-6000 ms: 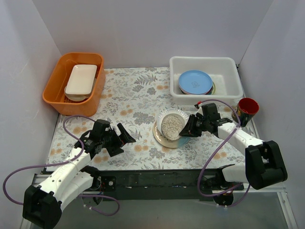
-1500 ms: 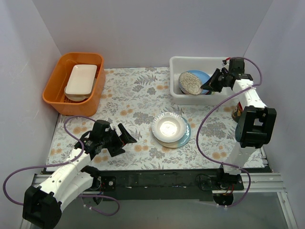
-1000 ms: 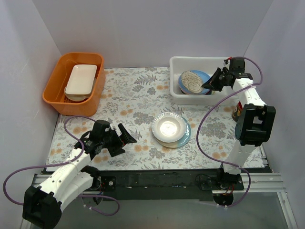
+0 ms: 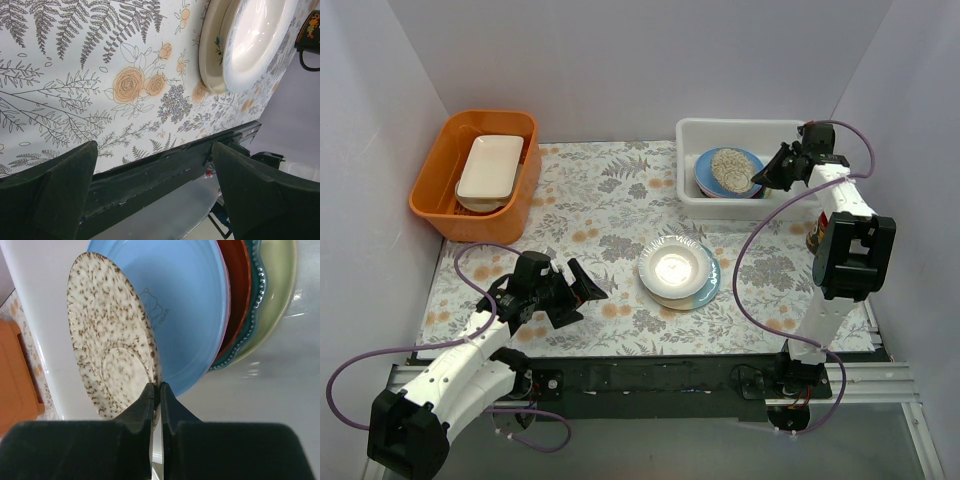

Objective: Place the plates into the plastic bin on the countertop
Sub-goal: Place the plate in the plastic bin.

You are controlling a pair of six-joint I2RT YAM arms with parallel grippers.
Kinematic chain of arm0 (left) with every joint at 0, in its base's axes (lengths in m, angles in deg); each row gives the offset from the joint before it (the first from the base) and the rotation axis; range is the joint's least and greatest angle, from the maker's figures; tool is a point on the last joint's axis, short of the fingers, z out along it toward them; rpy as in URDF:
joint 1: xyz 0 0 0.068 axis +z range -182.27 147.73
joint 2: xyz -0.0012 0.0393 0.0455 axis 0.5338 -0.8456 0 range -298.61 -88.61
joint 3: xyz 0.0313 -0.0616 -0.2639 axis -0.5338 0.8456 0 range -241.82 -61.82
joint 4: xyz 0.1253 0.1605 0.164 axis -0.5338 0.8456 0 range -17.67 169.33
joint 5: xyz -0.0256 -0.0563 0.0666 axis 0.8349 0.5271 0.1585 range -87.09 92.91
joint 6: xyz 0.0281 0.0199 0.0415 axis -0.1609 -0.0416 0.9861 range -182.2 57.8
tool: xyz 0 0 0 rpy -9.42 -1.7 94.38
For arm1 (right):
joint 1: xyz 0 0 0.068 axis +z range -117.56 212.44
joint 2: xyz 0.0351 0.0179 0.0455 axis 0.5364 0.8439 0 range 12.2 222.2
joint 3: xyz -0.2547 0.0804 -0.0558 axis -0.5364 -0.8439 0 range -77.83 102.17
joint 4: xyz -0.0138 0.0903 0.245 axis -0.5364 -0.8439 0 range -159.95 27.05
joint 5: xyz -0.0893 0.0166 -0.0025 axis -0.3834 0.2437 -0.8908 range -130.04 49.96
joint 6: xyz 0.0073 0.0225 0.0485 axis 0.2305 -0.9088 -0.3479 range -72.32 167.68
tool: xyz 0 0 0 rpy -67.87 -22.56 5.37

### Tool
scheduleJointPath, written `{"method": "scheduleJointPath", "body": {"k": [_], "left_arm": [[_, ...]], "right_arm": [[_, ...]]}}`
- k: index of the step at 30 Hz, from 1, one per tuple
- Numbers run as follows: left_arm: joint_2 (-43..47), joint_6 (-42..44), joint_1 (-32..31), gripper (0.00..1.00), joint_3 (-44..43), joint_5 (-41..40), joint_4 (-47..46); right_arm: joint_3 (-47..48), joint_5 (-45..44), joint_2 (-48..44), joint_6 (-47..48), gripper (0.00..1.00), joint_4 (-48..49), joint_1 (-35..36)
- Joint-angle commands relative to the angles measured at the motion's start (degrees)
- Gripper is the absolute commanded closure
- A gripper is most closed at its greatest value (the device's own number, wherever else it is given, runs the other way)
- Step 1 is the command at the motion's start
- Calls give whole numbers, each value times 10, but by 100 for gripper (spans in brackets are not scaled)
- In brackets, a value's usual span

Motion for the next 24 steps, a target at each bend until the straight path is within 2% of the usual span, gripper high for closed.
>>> {"method": "scheduleJointPath", "body": {"k": [1,7,13,14,16,17,20,24], "left_arm": [[10,3,-1,2,7,10,-8],[8,3,-1,2,7,10,-9],[8,4,-1,2,7,11,-8],[8,4,-2,2,8,11,-8],[9,4,-1,2,8,11,-8],[9,3,-1,2,8,11,-9],[13,2,-1,2,10,10,-8],[19,1,-1,2,12,10,-7]], "right_arm": [[4,6,6,9,97,33,0],[-13,-8,6,25,95,25,1],[-24,-5,-8,37,81,27,1],[-25,-5,-12,37,67,28,1],[-31,-1,-23,36,53,37,1],[-33,-1,-28,34,42,39,1],[-35,1,-40,31,32,47,1],[-30,6,-51,34,24,43,1]]}}
